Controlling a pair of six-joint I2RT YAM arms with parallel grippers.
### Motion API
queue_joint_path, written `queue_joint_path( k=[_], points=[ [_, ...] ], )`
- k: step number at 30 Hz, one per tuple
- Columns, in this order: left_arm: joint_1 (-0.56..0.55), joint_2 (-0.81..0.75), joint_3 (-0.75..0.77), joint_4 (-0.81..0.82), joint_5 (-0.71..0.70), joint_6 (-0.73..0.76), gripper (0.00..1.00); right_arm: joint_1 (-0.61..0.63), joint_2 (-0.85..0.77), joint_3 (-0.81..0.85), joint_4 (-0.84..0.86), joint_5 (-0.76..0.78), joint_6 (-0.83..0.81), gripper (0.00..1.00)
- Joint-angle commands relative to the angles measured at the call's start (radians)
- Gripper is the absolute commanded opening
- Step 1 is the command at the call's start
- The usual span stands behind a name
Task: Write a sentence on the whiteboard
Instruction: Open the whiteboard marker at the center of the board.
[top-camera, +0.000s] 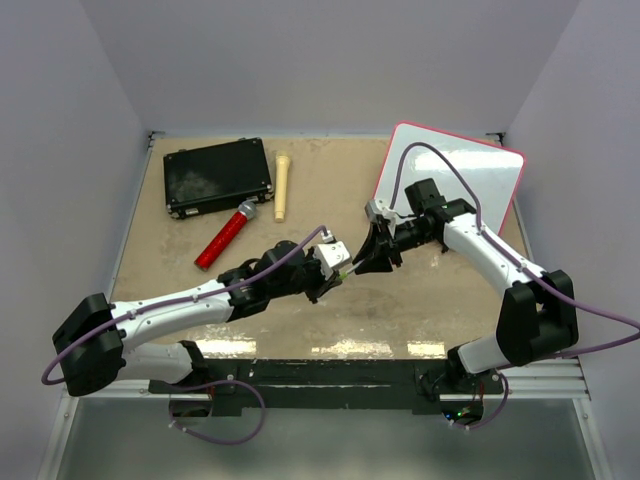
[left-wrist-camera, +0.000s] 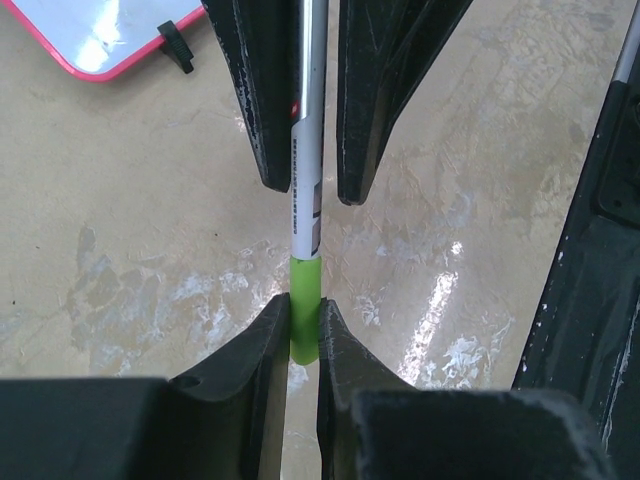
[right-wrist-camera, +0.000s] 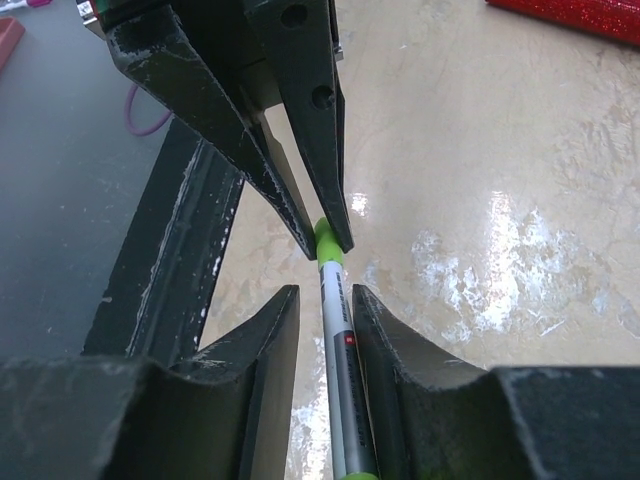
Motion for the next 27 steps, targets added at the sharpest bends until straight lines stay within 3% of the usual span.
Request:
queue_joint_path(
  k=[1, 19, 27],
  points=[
    [0.008, -0.013, 0.057, -0.004, -0.006, 0.046, 0.00, 0.011, 0.003, 0.007, 0.018, 0.013, 0.007, 0.32],
    [0.010, 0.018, 0.085, -0.023, 0.014, 0.063, 0.00, 0.023, 0.004, 0.011, 0.008, 0.016, -0.002, 0.30],
    [0.010, 0.021, 0.088, -0.023, 0.016, 0.065, 0.00, 0.028, 0.006, 0.013, 0.005, 0.011, -0.002, 0.22]
  ],
)
